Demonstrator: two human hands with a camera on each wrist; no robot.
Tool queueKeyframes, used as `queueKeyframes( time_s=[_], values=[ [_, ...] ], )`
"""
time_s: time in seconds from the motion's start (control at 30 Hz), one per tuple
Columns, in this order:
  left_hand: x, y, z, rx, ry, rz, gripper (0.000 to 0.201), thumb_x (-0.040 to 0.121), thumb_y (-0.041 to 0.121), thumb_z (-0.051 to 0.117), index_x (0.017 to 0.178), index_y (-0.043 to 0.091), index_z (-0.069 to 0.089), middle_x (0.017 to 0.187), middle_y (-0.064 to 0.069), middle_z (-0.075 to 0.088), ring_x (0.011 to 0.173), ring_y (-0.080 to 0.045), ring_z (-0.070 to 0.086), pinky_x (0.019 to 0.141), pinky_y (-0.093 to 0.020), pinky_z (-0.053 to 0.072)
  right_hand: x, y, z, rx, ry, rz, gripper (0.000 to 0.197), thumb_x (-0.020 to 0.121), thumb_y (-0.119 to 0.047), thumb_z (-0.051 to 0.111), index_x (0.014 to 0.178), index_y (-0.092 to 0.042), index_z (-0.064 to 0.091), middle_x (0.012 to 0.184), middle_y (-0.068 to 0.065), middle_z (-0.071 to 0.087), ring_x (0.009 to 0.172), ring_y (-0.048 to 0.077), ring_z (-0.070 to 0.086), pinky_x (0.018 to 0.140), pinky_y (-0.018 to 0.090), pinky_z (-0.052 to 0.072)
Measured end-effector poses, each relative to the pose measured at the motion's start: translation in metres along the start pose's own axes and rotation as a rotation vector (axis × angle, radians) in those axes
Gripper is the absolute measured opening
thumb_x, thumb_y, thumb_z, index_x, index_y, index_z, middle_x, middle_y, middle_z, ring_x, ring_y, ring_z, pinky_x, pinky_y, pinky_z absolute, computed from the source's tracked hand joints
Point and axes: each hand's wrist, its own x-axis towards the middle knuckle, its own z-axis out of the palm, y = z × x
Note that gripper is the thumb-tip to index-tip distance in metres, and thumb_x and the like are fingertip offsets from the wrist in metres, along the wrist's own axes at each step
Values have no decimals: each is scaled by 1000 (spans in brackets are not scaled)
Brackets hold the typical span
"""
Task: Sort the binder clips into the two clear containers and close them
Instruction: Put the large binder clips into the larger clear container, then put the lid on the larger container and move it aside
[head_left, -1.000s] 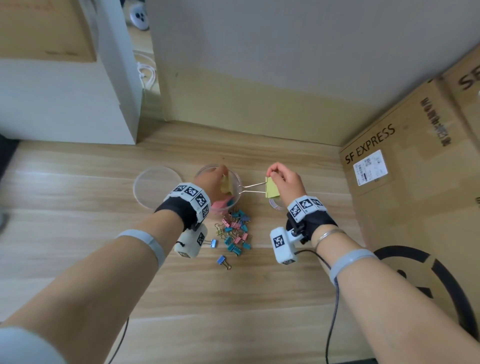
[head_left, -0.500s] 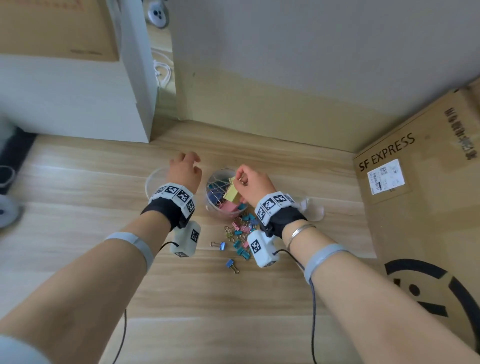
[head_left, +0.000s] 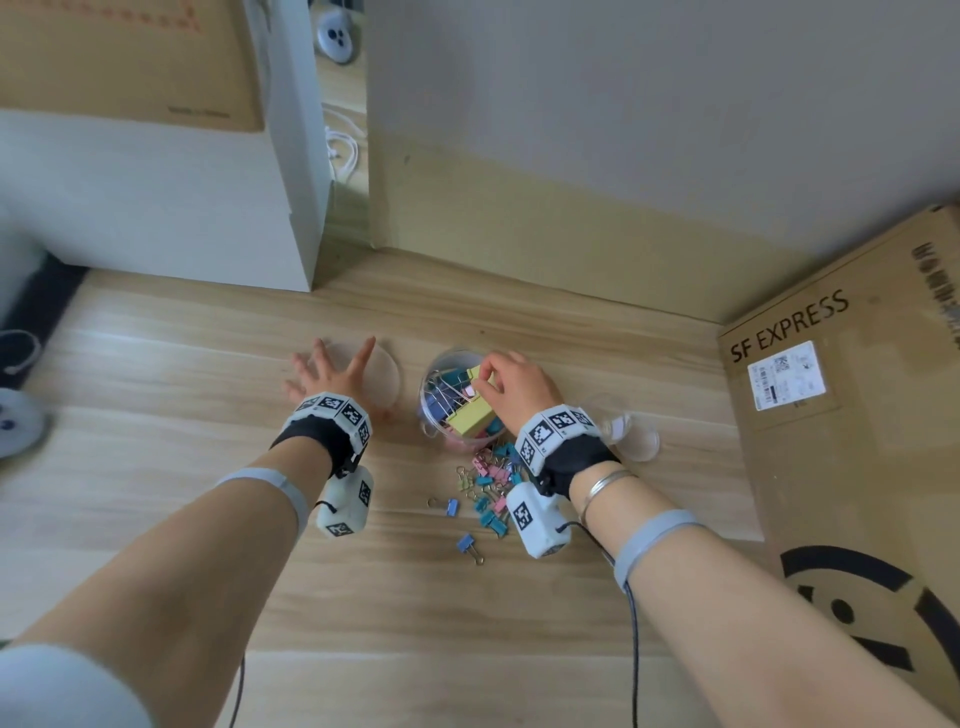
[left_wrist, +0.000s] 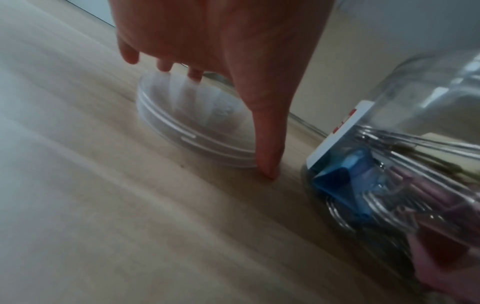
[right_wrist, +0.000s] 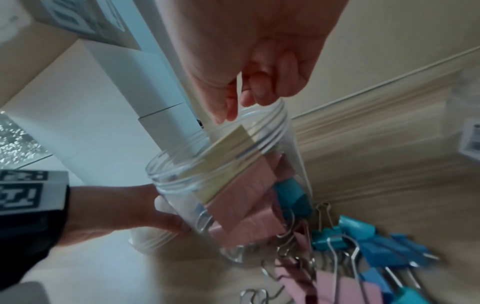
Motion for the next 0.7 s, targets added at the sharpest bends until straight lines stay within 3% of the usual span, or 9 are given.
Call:
queueKeyframes(
  time_s=[0.17,0.33,0.43,0.5,0.7],
  values=[
    [-10,15,-14,-120,120,42,102,59,59,75,137,53,9,154,-17,2,138,-44,12,111,-60,20,-4,9,-1,56,51,-15,11,92,-21,50,93,-14,58,92,-2,55,81,18,58,74,31,53],
    [-31,39,-51,-186,196,179,96,62,53,76,138,48,16,151,-18,10,134,-45,20,106,-62,25,-5,14,-6,140,88,26,12,93,-21,49,93,-14,59,86,-6,51,75,13,51,71,29,48],
    [-51,61,-56,-82,125,355,98,61,53,75,137,51,14,152,-14,9,135,-43,18,107,-62,24,-4,17,-9,187,134,58,14,93,-19,48,96,-12,59,86,-5,53,68,10,49,67,24,41],
    [-64,77,-46,-15,74,455,98,60,54,75,136,54,13,154,-11,6,137,-41,13,109,-61,20,-4,20,-12,206,181,88,14,93,-18,48,96,-11,60,86,-1,57,70,15,51,65,26,40],
    [-79,93,-6,155,100,554,99,59,55,75,136,53,14,154,-13,3,139,-41,7,111,-58,16,-15,31,-23,291,198,179,19,93,-23,47,99,-12,61,94,7,66,79,20,55,69,26,41]
  ],
)
